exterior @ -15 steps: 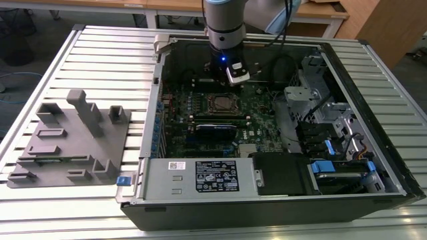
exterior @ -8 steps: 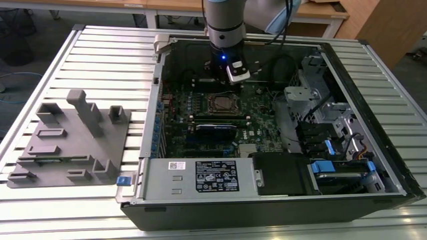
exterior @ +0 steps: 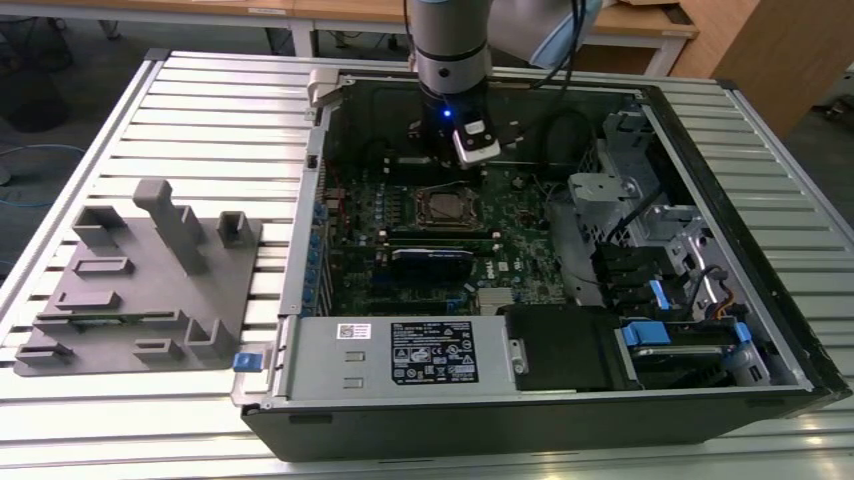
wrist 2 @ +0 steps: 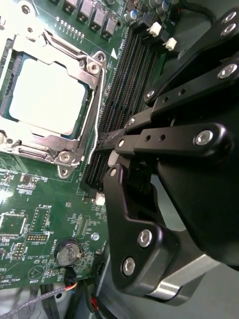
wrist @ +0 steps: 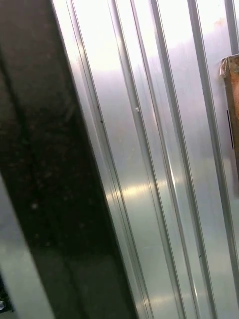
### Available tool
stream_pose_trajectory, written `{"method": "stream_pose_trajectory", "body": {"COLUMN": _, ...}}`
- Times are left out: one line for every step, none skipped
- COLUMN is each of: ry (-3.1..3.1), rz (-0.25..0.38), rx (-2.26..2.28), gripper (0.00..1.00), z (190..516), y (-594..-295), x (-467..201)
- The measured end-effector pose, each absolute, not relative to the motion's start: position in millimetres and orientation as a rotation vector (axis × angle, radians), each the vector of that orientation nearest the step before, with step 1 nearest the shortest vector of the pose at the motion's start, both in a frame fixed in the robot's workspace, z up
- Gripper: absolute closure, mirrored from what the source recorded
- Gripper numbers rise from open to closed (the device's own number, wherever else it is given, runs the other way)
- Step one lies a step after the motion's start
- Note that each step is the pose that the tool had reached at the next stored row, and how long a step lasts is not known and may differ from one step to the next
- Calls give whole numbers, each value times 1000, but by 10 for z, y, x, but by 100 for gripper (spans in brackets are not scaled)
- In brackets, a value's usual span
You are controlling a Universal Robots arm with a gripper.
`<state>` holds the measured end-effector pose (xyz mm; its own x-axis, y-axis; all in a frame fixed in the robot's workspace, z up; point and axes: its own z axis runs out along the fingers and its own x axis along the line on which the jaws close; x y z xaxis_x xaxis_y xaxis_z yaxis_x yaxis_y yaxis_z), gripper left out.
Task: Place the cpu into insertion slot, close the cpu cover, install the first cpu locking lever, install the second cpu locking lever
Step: 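Install the first cpu locking lever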
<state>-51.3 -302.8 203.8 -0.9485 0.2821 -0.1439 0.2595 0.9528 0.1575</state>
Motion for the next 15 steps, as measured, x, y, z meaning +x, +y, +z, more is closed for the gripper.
{"method": "stream_pose_trajectory", "body": {"ry": 2940, "rz": 208, "rx": 411, "gripper": 89, "z": 2050, "y": -3027, "x": -513}}
{"method": "stream_pose_trajectory", "body": {"ry": 2939, "rz": 211, "rx": 411, "gripper": 89, "z": 2064, "y": -3027, "x": -513}}
{"method": "stream_pose_trajectory", "body": {"ry": 2939, "rz": 214, "rx": 411, "gripper": 89, "z": 2081, "y": -3026, "x": -512}}
{"method": "stream_pose_trajectory", "body": {"ry": 2939, "rz": 215, "rx": 411, "gripper": 89, "z": 2099, "y": -3026, "x": -512}}
{"method": "stream_pose_trajectory", "body": {"ry": 2939, "rz": 217, "rx": 411, "gripper": 89, "z": 2119, "y": -3025, "x": -512}}
{"method": "stream_pose_trajectory", "body": {"ry": 2939, "rz": 219, "rx": 411, "gripper": 89, "z": 2138, "y": -3025, "x": -512}}
{"method": "stream_pose_trajectory", "body": {"ry": 2939, "rz": 220, "rx": 411, "gripper": 89, "z": 2159, "y": -3025, "x": -512}}
{"method": "stream_pose_trajectory", "body": {"ry": 2939, "rz": 221, "rx": 412, "gripper": 89, "z": 2176, "y": -3025, "x": -512}}
{"method": "stream_pose_trajectory", "body": {"ry": 2938, "rz": 223, "rx": 412, "gripper": 89, "z": 2193, "y": -3025, "x": -512}}
{"method": "stream_pose_trajectory", "body": {"ry": 2938, "rz": 224, "rx": 412, "gripper": 89, "z": 2210, "y": -3025, "x": -512}}
{"method": "stream_pose_trajectory", "body": {"ry": 2938, "rz": 225, "rx": 412, "gripper": 89, "z": 2229, "y": -3025, "x": -512}}
{"method": "stream_pose_trajectory", "body": {"ry": 2938, "rz": 225, "rx": 412, "gripper": 89, "z": 2248, "y": -3025, "x": -512}}
{"method": "stream_pose_trajectory", "body": {"ry": 2938, "rz": 226, "rx": 412, "gripper": 89, "z": 2267, "y": -3024, "x": -512}}
{"method": "stream_pose_trajectory", "body": {"ry": 2938, "rz": 226, "rx": 412, "gripper": 89, "z": 2285, "y": -3024, "x": -512}}
{"method": "stream_pose_trajectory", "body": {"ry": 2938, "rz": 227, "rx": 412, "gripper": 89, "z": 2302, "y": -3024, "x": -512}}
